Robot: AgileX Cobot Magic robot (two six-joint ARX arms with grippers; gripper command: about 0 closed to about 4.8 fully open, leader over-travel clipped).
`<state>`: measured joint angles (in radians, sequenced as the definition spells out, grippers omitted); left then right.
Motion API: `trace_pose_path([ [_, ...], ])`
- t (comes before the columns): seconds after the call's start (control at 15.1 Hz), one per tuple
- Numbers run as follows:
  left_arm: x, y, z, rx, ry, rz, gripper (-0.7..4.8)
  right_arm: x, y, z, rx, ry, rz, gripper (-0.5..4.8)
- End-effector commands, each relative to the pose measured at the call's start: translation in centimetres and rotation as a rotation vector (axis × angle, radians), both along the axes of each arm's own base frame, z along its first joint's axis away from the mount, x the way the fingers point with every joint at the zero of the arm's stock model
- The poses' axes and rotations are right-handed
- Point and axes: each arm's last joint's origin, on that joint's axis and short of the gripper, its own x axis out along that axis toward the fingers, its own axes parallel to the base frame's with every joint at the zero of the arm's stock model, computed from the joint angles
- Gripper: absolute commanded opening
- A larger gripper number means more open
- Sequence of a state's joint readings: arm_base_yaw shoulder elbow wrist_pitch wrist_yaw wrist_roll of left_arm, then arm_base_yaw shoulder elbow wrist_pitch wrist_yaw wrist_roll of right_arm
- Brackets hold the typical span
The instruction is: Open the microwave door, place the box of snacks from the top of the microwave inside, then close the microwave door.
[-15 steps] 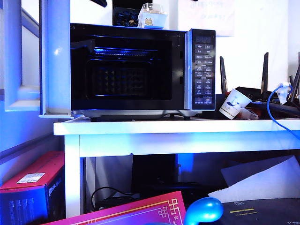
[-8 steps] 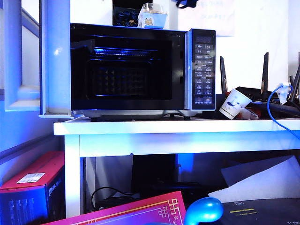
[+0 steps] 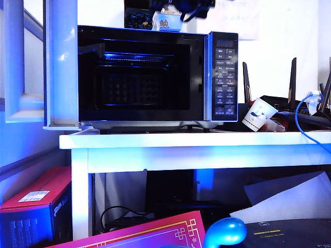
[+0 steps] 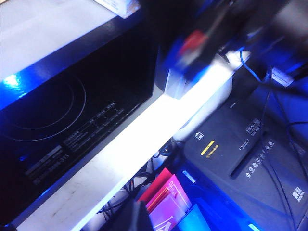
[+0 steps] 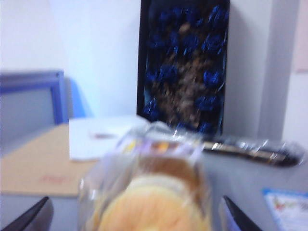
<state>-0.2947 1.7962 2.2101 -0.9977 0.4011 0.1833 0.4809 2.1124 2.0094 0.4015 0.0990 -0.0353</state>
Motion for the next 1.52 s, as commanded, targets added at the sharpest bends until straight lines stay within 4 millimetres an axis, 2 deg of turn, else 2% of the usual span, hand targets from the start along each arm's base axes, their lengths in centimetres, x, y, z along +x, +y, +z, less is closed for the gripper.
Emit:
trace_pose_path([
  [0.07, -0.3, 0.1, 0.6, -0.009, -0.025, -0.003, -0.06, 0.1, 0.4, 0.1, 0.006, -0.015, -0.002, 4.79],
  [0.4, -0.4, 0.1, 0.6, -0.009, -0.025, -0.004, -0.06, 1.9, 1.3, 0.3, -0.019, 0.019, -0.017, 4.79],
  [0.79, -0.4, 0.1, 0.6, -0.009, -0.025, -0.004, -0.06, 2.5, 1.6, -0.8, -0.031, 0.051, -0.034, 4.79],
  [0.86, -0.4, 0.1, 0.6, -0.009, -0.026, -0.004, -0.06, 2.5, 1.6, -0.8, -0.031, 0.051, -0.034, 4.59],
  [0.92, -0.4, 0.1, 0.6, -0.009, -0.026, -0.003, -0.06, 2.5, 1.6, -0.8, -0.031, 0.052, -0.033, 3.61],
  [0.99, -0.4, 0.1, 0.6, -0.009, -0.026, -0.003, -0.06, 2.5, 1.6, -0.8, -0.032, 0.052, -0.033, 2.98],
  [1.52, -0.4, 0.1, 0.6, -0.009, -0.026, -0.003, -0.06, 2.5, 1.6, -0.9, -0.036, 0.051, -0.019, 2.91],
])
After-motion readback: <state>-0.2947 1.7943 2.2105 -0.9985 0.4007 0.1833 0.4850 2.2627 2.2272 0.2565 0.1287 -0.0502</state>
